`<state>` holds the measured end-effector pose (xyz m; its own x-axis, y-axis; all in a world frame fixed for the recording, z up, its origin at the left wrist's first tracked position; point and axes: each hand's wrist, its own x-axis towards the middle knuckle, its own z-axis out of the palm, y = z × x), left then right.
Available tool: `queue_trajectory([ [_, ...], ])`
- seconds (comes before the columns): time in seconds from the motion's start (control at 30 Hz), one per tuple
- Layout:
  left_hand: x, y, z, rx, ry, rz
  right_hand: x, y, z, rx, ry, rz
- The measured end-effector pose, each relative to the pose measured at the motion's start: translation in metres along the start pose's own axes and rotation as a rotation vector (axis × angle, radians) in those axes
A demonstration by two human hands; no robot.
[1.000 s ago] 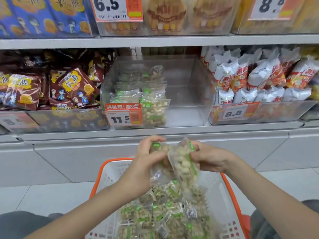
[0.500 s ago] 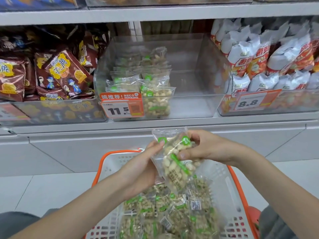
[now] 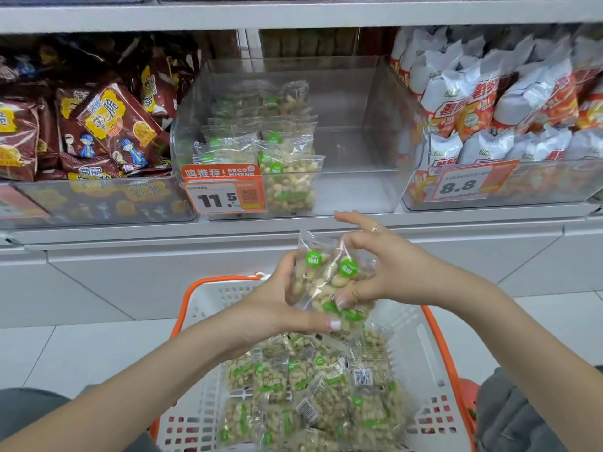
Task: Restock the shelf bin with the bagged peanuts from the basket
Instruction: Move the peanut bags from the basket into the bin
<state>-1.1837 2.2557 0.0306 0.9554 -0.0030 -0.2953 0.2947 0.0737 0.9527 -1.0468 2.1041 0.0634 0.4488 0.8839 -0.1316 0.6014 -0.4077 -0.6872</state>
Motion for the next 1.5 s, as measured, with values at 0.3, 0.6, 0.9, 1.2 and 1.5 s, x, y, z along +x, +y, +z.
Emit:
queue_trajectory([
  [0.3,-0.004,0.000,0.003,0.229,0.069,0.025,-0.002,-0.011,0.013,-0.096,0.116,-0.126],
  [0.6,0.002,-0.001,-0.001,-0.047,0.201,0.030,0.005,-0.008,0.015,0.396,0.302,0.026],
  [0.9,0.000,0.001,-0.002,-0.021,0.127,0.060,0.002,-0.010,0.034,0.872,0.308,0.078],
  [1.2,0.004,-0.008,-0.002,-0.075,0.157,0.059,0.007,-0.002,0.049,0.995,0.103,0.162],
  [1.5,0.013,-0.012,-0.007,0.128,0.127,0.097,0.005,-0.009,0.046,0.873,0.274,0.064],
])
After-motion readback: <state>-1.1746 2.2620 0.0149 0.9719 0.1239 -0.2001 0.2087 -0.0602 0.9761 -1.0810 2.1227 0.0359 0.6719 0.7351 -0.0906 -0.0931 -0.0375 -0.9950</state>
